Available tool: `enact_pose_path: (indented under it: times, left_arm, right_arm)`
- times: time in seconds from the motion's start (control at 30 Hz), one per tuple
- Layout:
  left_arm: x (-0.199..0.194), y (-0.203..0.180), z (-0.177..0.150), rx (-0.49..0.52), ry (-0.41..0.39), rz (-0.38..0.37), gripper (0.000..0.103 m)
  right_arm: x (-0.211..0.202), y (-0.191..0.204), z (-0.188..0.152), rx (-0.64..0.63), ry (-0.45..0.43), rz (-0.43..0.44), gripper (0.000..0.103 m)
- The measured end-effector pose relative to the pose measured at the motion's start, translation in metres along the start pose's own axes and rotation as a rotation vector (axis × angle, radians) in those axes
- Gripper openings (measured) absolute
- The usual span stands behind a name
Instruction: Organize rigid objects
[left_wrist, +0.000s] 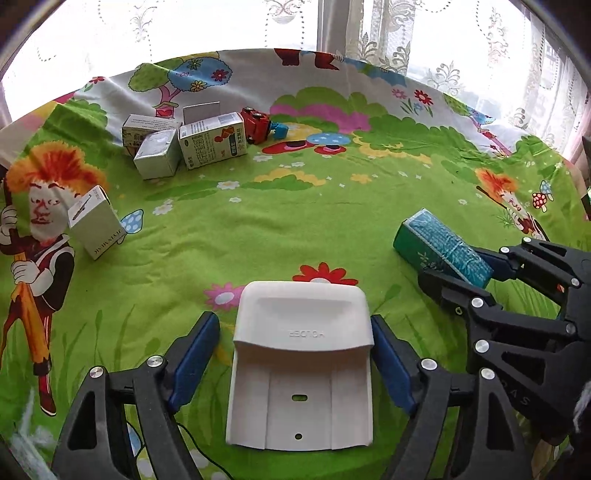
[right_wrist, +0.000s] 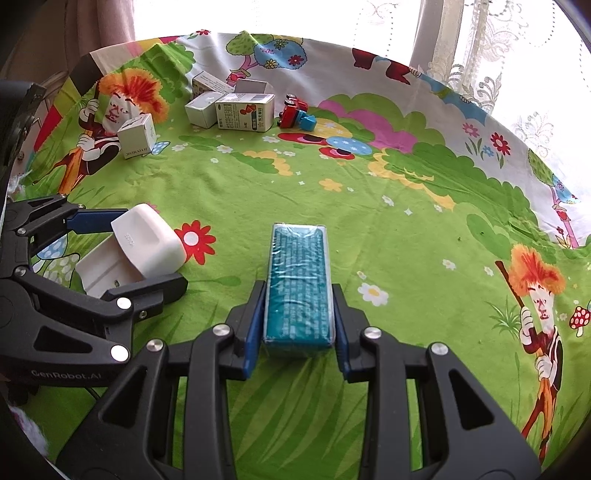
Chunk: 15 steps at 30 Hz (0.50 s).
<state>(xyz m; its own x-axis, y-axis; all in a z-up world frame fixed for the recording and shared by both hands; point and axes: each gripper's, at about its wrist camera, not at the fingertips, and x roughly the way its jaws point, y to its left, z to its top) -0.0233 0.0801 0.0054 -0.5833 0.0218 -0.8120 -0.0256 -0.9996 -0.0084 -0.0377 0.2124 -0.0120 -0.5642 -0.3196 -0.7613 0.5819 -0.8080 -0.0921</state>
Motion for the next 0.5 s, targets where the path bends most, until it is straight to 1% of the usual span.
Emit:
enact_pose_path:
  times: [0.03, 0.07, 0.17, 0.2, 0.23, 0.33, 0.4, 0.5]
  left_arm:
    - [-0.002, 0.002, -0.001, -0.001, -0.015, 0.013, 0.068]
    - [-0.004, 0.005, -0.003, -0.009, -0.016, 0.005, 0.064]
    - [-0.015, 0.015, -0.013, -0.027, -0.019, -0.043, 0.064]
    - [-0.020, 0.018, -0.019, -0.029, -0.018, -0.045, 0.064]
    - [-0.026, 0.022, -0.026, -0.031, -0.019, -0.042, 0.064]
    - [-0.044, 0.039, -0.048, -0.049, -0.025, -0.026, 0.064]
    - [-0.054, 0.049, -0.061, -0.058, -0.030, -0.017, 0.064]
    - [-0.067, 0.060, -0.077, -0.064, -0.038, -0.010, 0.064]
  right_arm:
    - [0.000, 0.003, 0.000, -0.013, -0.002, -0.017, 0.036]
    - [0.000, 0.005, 0.000, -0.023, -0.003, -0.028, 0.036]
    - [-0.002, 0.008, -0.001, -0.033, -0.007, -0.051, 0.036]
    - [-0.003, 0.008, -0.002, -0.020, -0.006, -0.038, 0.036]
    - [-0.005, 0.006, -0.004, 0.003, -0.001, -0.020, 0.036]
    - [-0.017, 0.013, -0.015, 0.055, 0.000, -0.030, 0.036]
    - [-0.029, 0.024, -0.025, 0.087, -0.010, -0.023, 0.036]
    - [-0.048, 0.048, -0.036, 0.083, -0.023, -0.028, 0.036]
